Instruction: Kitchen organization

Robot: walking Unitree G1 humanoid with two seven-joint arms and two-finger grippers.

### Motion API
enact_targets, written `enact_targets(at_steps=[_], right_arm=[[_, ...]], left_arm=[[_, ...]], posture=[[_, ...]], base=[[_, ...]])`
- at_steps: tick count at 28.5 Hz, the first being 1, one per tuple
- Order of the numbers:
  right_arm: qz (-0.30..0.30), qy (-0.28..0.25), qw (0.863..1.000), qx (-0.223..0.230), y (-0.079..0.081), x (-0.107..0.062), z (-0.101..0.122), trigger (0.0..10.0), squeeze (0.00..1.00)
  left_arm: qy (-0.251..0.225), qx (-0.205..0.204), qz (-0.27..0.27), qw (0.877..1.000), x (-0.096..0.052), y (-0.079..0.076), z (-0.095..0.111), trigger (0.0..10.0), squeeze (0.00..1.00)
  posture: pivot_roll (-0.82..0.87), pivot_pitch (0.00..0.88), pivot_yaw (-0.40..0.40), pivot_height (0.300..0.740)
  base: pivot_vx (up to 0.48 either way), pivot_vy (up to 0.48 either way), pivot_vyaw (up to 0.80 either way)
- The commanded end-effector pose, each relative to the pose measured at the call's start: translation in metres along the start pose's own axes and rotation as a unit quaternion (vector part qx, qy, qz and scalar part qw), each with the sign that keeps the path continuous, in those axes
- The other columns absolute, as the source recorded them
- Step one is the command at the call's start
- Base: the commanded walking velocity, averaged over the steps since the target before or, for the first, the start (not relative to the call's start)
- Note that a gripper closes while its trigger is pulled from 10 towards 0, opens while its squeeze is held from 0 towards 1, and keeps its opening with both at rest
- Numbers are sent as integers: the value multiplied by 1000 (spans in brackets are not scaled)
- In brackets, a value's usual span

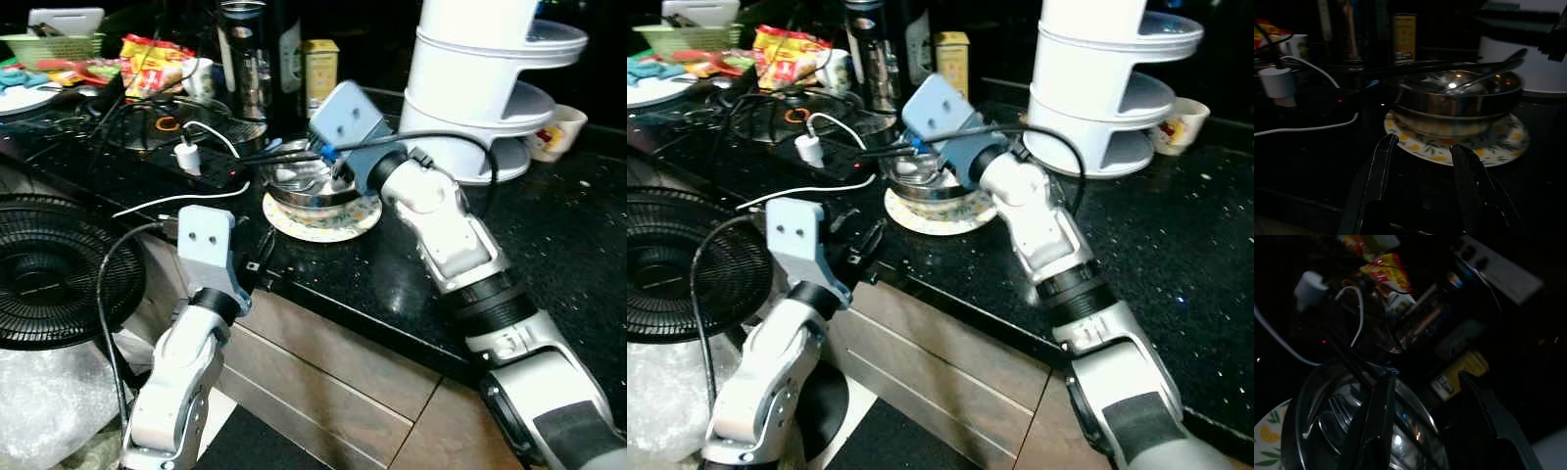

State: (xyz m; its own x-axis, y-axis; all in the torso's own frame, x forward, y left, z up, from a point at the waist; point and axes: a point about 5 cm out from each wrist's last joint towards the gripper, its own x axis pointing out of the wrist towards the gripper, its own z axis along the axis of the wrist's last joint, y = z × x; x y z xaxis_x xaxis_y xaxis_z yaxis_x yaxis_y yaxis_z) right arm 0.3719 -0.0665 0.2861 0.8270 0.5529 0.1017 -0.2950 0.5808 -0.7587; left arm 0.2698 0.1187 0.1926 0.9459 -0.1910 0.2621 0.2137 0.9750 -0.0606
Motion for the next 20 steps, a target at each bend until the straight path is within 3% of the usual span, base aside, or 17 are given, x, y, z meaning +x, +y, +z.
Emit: enact_targets(at_steps=[1, 2, 8, 12, 14, 15, 16, 17, 18, 20], right_arm=[[4, -11, 1000, -23, 0, 3, 8, 10000, 0], [8, -15, 999, -47, 3, 7, 11, 10000, 0], [24, -33, 997, -68, 8, 16, 25, 10000, 0], [29, -25, 999, -24, 9, 21, 25, 10000, 0], [1, -35, 999, 37, 3, 21, 24, 10000, 0], [-29, -66, 991, 112, -5, 19, 26, 10000, 0], [-29, -66, 991, 112, -5, 19, 26, 10000, 0], [-51, -88, 981, 162, -10, 18, 27, 10000, 0], [-55, -108, 962, 244, -15, 13, 24, 10000, 0], [-35, -141, 928, 343, -16, 3, 16, 10000, 0]], left_arm=[[-2, 4, 10, 1000, 0, 2, 0, 10000, 0], [-2, 5, 11, 1000, 0, 2, 0, 10000, 0], [-3, 8, 13, 1000, 0, 2, 0, 10000, 0], [-4, 10, 15, 1000, 1, 3, 1, 10000, 0], [-9, 14, 20, 1000, 1, 5, 3, 10000, 0], [-18, 24, 25, 999, 3, 9, 8, 10000, 0], [-18, 24, 25, 999, 3, 9, 8, 10000, 0], [-24, 31, 28, 999, 3, 11, 11, 10000, 0], [-39, 54, 38, 997, 6, 18, 21, 10000, 0], [-68, 108, 64, 990, 9, 32, 40, 10000, 0]], posture=[[77, 0, -9, 740], [79, 0, -12, 740], [81, 0, -16, 740], [81, 0, -17, 740], [81, 0, -17, 740], [82, 0, -14, 740], [82, 0, -14, 740], [81, 0, -12, 740], [82, 0, -11, 740], [84, 0, -10, 740]], base=[[0, 0, 0], [0, 0, 0], [0, 0, 0], [0, 0, 0], [0, 0, 0], [0, 0, 0], [0, 0, 0], [0, 0, 0], [0, 0, 0], [0, 0, 0]])
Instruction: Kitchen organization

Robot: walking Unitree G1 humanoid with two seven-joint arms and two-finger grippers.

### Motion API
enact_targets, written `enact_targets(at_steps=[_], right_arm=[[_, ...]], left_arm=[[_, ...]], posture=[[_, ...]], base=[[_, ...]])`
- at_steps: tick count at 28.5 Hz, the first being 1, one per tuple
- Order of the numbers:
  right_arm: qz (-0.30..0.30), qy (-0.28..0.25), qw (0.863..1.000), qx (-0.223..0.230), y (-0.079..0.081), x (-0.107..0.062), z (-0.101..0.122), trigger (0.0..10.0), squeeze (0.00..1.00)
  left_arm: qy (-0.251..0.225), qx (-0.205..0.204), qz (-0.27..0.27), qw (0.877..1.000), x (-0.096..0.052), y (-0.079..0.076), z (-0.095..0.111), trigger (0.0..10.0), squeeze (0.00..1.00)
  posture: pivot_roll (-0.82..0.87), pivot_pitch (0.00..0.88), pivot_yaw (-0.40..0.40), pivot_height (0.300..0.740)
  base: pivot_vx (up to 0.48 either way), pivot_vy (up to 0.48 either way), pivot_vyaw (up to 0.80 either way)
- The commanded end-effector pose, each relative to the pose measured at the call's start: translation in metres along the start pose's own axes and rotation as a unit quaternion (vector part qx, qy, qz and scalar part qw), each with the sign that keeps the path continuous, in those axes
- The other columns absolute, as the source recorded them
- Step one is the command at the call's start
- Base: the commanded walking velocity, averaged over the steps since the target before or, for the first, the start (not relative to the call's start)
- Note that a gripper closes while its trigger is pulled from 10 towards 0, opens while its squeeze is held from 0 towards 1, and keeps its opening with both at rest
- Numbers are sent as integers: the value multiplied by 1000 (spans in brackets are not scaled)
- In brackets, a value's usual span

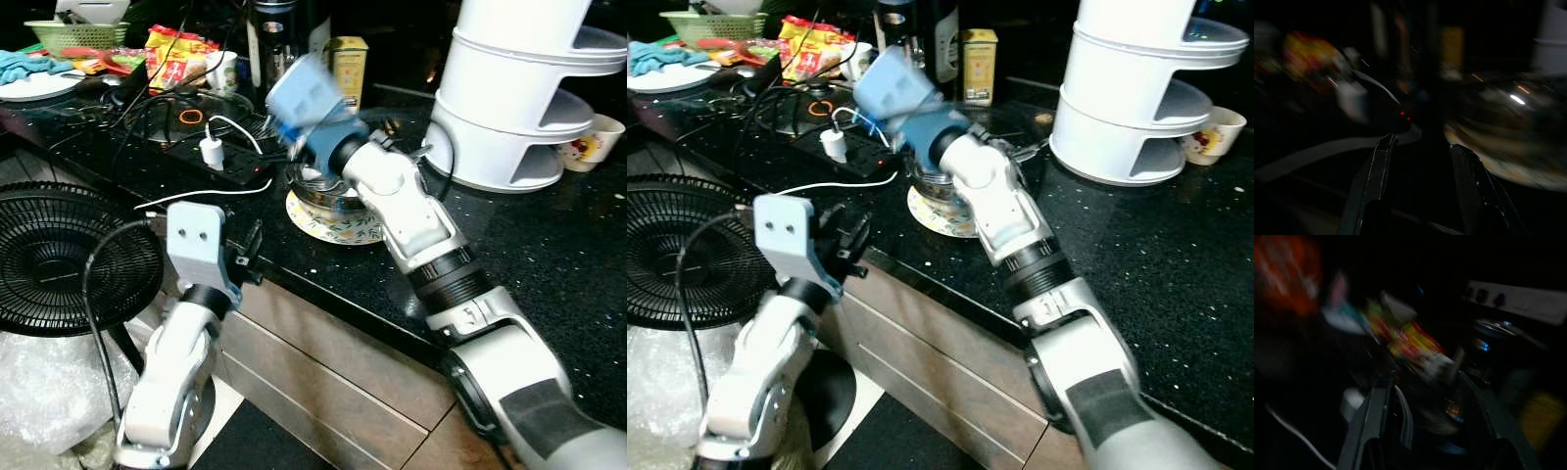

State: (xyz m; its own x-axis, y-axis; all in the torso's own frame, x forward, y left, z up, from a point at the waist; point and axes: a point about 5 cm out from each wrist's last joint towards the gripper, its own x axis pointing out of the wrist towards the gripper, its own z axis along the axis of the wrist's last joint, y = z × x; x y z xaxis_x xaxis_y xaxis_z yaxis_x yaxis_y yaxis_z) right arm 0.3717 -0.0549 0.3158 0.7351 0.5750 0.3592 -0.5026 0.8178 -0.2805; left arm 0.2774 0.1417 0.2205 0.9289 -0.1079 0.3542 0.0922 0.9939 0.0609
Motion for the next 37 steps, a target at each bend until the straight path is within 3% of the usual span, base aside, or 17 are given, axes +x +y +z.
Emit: enact_targets(at_steps=[1, 5, 10, 13, 16, 17, 19, 20, 21, 22, 23, 25, 26, 28, 29, 30, 37], right_arm=[[19, -20, 994, 105, -7, -16, -8, 10000, 0], [39, -35, 987, 151, -7, -27, -13, 10000, 0], [39, -77, 974, 211, -14, -43, -14, 10000, 0], [52, -106, 964, 238, -17, -50, -9, 10000, 0], [102, -154, 940, 286, -24, -70, 1, 10000, 0], [102, -154, 940, 286, -24, -70, 1, 10000, 0], [133, -169, 926, 310, -29, -83, 4, 10000, 0], [143, -172, 922, 316, -29, -88, 5, 10000, 325], [143, -172, 922, 316, -29, -88, 5, 10000, 325], [136, -163, 922, 325, -30, -91, 0, 10000, 1000], [136, -163, 922, 325, -30, -91, 0, 10000, 1000], [163, -142, 919, 329, -20, -101, -9, 10000, 1000], [170, -132, 918, 334, -14, -103, -13, 10000, 1000], [184, -123, 911, 349, -5, -104, -18, 10000, 1000], [194, -122, 906, 355, -1, -104, -18, 10000, 192], [205, -120, 901, 362, 2, -105, -16, 10000, 0], [238, -111, 893, 364, 10, -110, -14, 10000, 0]], left_arm=[[-37, 71, 46, 996, 4, 21, 22, 10000, 0], [-68, 120, 97, 986, 8, 38, 41, 10000, 0], [-84, 135, 129, 979, 14, 57, 53, 10000, 0], [-76, 131, 111, 982, 18, 59, 50, 10000, 0], [-44, 81, 49, 995, 28, 55, 35, 10000, 0], [-44, 81, 49, 995, 28, 55, 35, 10000, 0], [-38, 51, 29, 998, 34, 55, 32, 10000, 0], [-39, 41, 24, 998, 36, 55, 32, 10000, 0], [-39, 41, 24, 998, 36, 55, 32, 10000, 0], [-41, 38, 19, 998, 41, 56, 33, 10000, 0], [-41, 38, 19, 998, 41, 56, 33, 10000, 0], [-54, -6, 12, 998, 53, 58, 39, 10000, 0], [-65, -42, -5, 997, 59, 56, 45, 10000, 0], [-79, -52, -56, 994, 71, 45, 55, 10000, 0], [-76, -52, -78, 993, 74, 41, 56, 10000, 0], [-61, -52, -93, 992, 80, 42, 53, 10000, 1000], [-43, -44, -124, 990, 90, 53, 53, 10000, 1000]], posture=[[85, 0, -7, 740], [84, 0, -2, 740], [88, 0, 1, 740], [86, 0, 0, 740], [83, 0, 1, 740], [83, 0, 1, 740], [68, 0, 1, 740], [66, 0, 1, 740], [66, 0, 1, 740], [65, 0, 1, 740], [65, 0, 1, 740], [58, 0, 1, 740], [52, 0, 2, 740], [51, 0, 1, 740], [47, 0, 6, 740], [47, 0, 7, 740], [38, 0, 18, 740]], base=[[0, 0, 0], [0, 0, 0], [0, 0, 0], [0, 0, 0], [0, 0, 0], [0, 0, 0], [0, 0, 0], [0, 0, 0], [0, 0, 0], [0, 0, 0], [0, 0, 0], [0, 0, 0], [0, 0, 0], [0, 0, 0], [0, 0, 0], [0, 0, 0], [0, 0, 0]])
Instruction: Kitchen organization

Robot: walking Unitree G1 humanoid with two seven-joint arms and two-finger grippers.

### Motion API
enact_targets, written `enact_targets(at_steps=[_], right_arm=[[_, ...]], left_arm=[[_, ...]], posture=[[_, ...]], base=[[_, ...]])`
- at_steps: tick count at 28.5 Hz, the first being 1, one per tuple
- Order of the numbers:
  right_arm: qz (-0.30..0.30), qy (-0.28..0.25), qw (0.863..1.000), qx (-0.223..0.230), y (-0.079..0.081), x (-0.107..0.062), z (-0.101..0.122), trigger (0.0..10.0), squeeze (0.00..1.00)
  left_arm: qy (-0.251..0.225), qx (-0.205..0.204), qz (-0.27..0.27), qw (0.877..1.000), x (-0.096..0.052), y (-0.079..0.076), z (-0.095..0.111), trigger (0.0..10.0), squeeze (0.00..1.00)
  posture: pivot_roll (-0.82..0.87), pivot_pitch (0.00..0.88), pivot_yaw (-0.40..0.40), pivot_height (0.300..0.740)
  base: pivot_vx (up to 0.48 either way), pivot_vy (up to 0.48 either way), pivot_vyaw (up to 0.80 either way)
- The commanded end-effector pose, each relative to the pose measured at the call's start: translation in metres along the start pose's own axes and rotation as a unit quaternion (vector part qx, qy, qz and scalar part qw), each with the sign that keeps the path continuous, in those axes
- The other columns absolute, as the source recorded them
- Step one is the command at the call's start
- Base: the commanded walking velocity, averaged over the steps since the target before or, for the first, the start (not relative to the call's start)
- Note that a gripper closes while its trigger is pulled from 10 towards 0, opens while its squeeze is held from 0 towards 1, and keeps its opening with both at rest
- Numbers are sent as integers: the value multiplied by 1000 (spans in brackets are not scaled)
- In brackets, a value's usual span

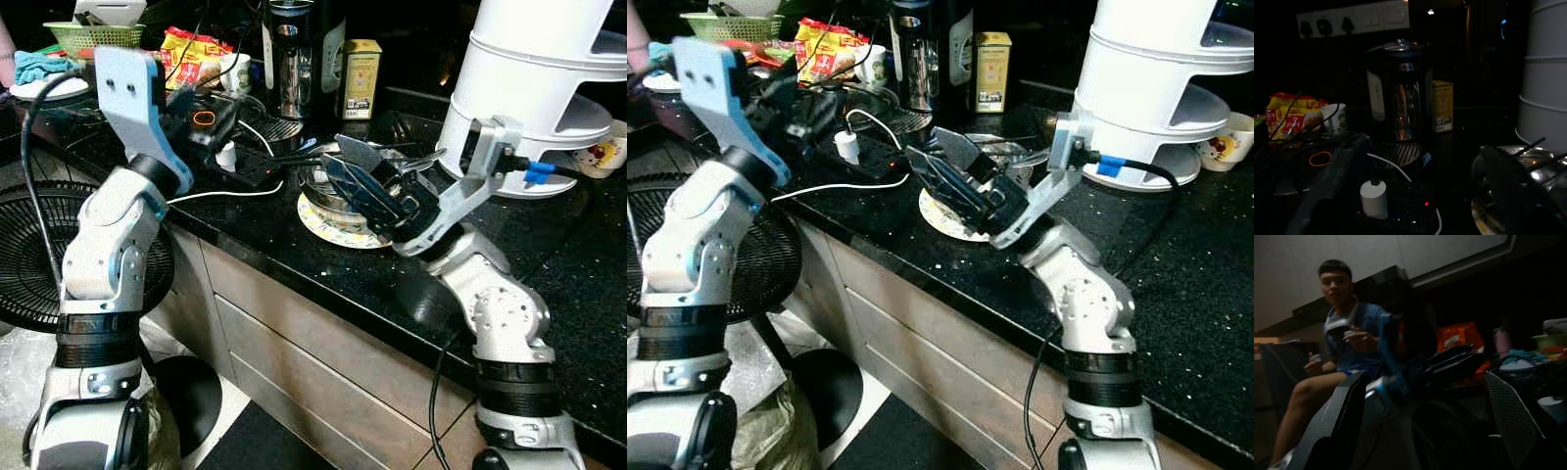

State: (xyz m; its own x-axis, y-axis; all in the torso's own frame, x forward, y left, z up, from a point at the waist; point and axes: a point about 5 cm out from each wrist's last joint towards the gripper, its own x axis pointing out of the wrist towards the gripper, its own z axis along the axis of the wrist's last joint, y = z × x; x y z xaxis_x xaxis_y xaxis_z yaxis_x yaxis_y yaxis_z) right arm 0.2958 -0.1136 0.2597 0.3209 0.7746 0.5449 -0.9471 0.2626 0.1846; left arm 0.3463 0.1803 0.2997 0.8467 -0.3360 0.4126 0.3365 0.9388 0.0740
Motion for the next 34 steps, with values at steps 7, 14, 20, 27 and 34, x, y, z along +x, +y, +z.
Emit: enact_targets(at_steps=[7, 14, 20, 27, 34], right_arm=[[-6, 12, 1000, -1, 1, 2, -6, 10000, 0], [-5, 17, 1000, 11, 0, 5, -6, 10000, 0], [0, 24, 1000, 11, 2, 5, -7, 10000, 0], [1, 40, 999, 6, 3, 3, -10, 10000, 0], [-4, 55, 998, -9, 2, 3, -12, 10000, 0]], left_arm=[[3, 4, -20, 1000, 7, 10, 7, 10000, 1000], [10, 23, -10, 1000, 8, 14, 5, 10000, 0], [10, 29, 2, 1000, 8, 21, 7, 10000, 0], [24, 53, 38, 998, 9, 32, 10, 10000, 0], [59, 72, 87, 992, 8, 47, 10, 10000, 0]], posture=[[37, 0, 21, 740], [38, 0, 21, 740], [38, 0, 25, 740], [38, 0, 30, 740], [36, 0, 33, 740]], base=[[0, 0, 0], [0, 0, -334], [0, 0, -798], [0, 0, -800], [0, 0, -800]])
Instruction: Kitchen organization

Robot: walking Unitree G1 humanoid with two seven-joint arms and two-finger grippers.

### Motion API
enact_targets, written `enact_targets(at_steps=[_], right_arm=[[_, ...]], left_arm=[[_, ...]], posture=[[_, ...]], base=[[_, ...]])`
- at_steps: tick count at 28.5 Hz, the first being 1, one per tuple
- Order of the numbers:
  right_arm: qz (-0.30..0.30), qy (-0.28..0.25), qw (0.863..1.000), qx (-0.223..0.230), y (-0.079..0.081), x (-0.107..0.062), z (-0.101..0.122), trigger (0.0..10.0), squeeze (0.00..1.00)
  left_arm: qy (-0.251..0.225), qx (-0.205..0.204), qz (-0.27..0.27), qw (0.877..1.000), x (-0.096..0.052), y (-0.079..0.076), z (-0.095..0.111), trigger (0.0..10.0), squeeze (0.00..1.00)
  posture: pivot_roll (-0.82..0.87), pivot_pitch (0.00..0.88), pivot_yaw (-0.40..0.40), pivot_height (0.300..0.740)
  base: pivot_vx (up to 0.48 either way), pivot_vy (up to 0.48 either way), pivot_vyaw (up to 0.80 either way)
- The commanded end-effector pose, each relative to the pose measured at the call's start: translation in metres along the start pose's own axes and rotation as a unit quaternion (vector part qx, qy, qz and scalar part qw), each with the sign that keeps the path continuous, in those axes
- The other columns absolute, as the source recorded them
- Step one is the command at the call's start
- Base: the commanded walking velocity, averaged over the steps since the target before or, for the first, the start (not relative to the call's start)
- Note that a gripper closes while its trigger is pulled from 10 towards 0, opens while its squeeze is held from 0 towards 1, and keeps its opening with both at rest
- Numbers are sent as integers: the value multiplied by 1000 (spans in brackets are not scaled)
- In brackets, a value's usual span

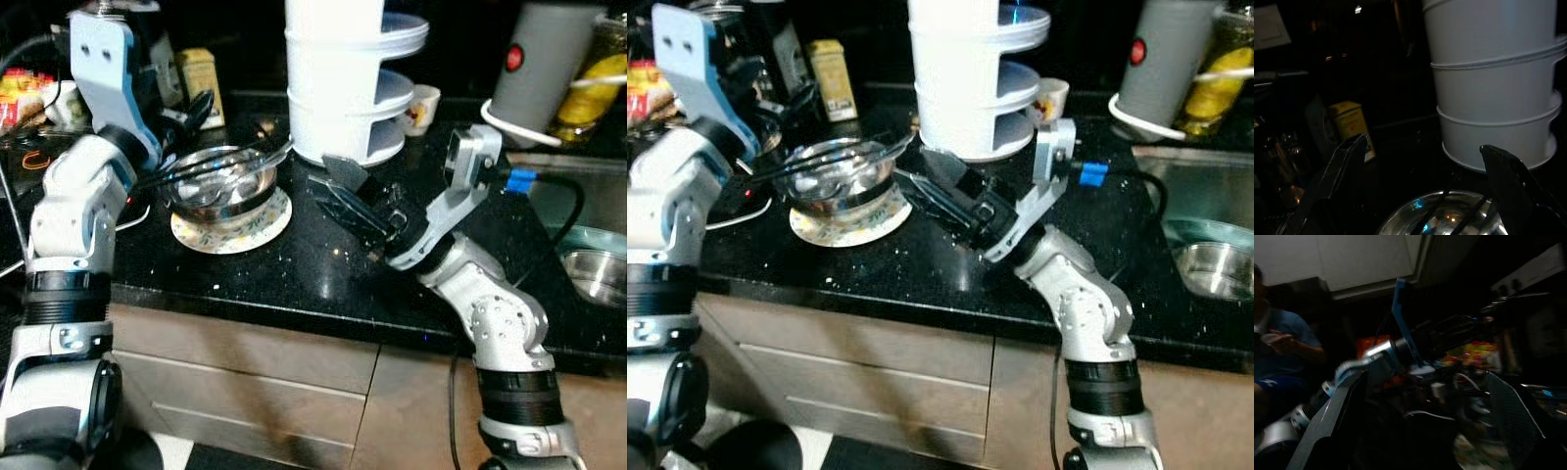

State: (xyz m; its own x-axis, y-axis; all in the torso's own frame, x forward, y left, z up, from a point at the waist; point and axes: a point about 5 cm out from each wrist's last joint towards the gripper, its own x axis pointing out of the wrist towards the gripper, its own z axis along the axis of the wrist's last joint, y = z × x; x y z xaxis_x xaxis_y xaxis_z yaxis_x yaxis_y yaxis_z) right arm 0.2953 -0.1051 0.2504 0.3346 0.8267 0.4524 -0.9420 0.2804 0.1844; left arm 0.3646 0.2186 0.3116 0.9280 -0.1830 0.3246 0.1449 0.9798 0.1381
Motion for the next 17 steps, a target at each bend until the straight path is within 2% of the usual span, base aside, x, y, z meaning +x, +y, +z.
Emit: enact_targets(at_steps=[1, 2, 8, 11, 12, 14, 17], right_arm=[[-2, 9, 1000, -10, 0, 1, -1, 10000, 0], [-11, 20, 1000, -19, -2, 0, -3, 10000, 0], [-17, 40, 999, -32, -3, -1, -7, 10000, 0], [-15, 52, 998, -38, -2, -1, -9, 10000, 0], [-15, 52, 998, -38, -2, -1, -9, 10000, 0], [-15, 58, 997, -44, -1, 0, -9, 10000, 0], [-14, 60, 997, -46, -1, 0, -9, 10000, 0]], left_arm=[[19, 14, 20, 1000, 1, 9, 1, 10000, 0], [53, 21, 33, 998, -1, 16, -4, 10000, 0], [104, 28, 41, 993, -4, 27, -12, 10000, 0], [187, 38, 6, 982, -12, 32, -30, 10000, 0], [187, 38, 6, 982, -12, 32, -30, 10000, 0], [238, 47, -41, 969, -20, 32, -42, 10000, 0], [246, 51, -64, 966, -21, 31, -42, 10000, 0]], posture=[[36, 0, 33, 740], [36, 0, 33, 740], [35, 0, 35, 740], [34, 0, 35, 740], [34, 0, 35, 740], [31, 0, 33, 740], [30, 0, 30, 740]], base=[[0, 0, 0], [0, 0, 0], [0, 0, 0], [0, 0, 0], [0, 0, 0], [0, 0, 0], [0, 0, 0]])
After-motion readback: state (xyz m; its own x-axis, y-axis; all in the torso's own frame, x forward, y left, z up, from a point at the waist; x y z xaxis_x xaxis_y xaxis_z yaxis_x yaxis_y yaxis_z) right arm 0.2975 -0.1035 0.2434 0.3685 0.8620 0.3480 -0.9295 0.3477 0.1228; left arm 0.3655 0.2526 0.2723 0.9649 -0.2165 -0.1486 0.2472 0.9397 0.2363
